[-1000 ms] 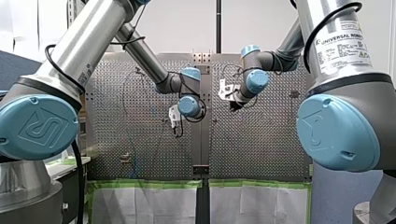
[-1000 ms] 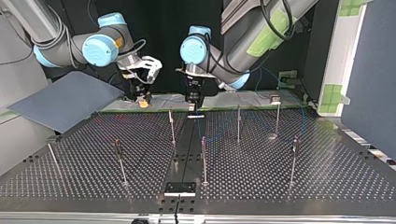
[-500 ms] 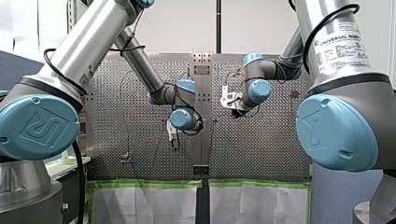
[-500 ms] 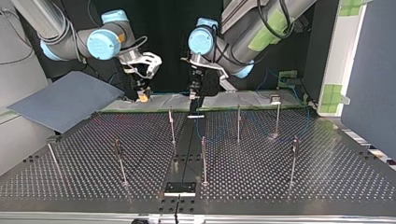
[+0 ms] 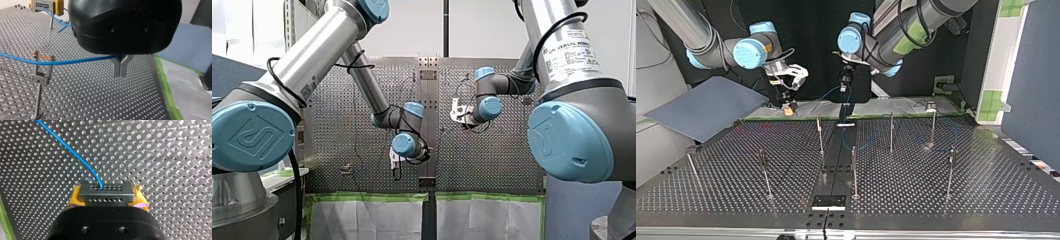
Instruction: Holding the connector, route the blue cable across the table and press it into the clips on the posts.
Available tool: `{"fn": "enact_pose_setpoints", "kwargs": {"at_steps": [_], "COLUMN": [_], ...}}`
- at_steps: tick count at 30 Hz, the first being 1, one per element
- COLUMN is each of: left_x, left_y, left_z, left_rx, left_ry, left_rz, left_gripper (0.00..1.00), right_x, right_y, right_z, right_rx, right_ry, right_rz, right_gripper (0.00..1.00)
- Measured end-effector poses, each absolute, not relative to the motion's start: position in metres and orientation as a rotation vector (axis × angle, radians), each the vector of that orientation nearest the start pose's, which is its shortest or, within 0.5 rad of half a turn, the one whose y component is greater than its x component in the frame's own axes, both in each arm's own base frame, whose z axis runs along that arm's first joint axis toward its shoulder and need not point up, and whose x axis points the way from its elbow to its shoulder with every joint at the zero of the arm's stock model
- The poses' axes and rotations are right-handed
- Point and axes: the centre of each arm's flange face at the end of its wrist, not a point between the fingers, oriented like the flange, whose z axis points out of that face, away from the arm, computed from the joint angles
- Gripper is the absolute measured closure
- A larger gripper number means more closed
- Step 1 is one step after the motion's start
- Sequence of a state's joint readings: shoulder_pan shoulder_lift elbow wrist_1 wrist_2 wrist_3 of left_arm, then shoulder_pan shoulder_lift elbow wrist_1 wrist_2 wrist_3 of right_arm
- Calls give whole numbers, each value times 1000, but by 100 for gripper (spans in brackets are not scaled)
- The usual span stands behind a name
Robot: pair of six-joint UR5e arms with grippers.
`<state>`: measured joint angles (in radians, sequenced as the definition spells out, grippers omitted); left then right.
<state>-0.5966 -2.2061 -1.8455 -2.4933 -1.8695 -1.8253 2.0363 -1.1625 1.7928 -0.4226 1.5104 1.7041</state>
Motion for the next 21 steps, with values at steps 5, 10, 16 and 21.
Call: {"fn": "enact_pose_setpoints", "kwargs": {"at_steps": [5,10,16,21], "left_x": [418,436,456,469], "left_y": [-409,-411,-414,-420], "left_z": [86,99,115,128], "left_rx": [80,40,11,1], "left_ry": [1807,1788,1764,1741], "left_rz": [-347,-334,-329,-350], "left_gripper": [100,100,100,100], "right_x": [377,376,373,369], "right_y": [-441,-443,-446,-450], "right_z": [203,202,198,188], "right_rx": [1725,1723,1723,1727], "right_ry": [-1167,-1170,-1179,-1195], "right_rz": [1531,1530,1521,1507], "right_gripper": [100,100,100,100]}}
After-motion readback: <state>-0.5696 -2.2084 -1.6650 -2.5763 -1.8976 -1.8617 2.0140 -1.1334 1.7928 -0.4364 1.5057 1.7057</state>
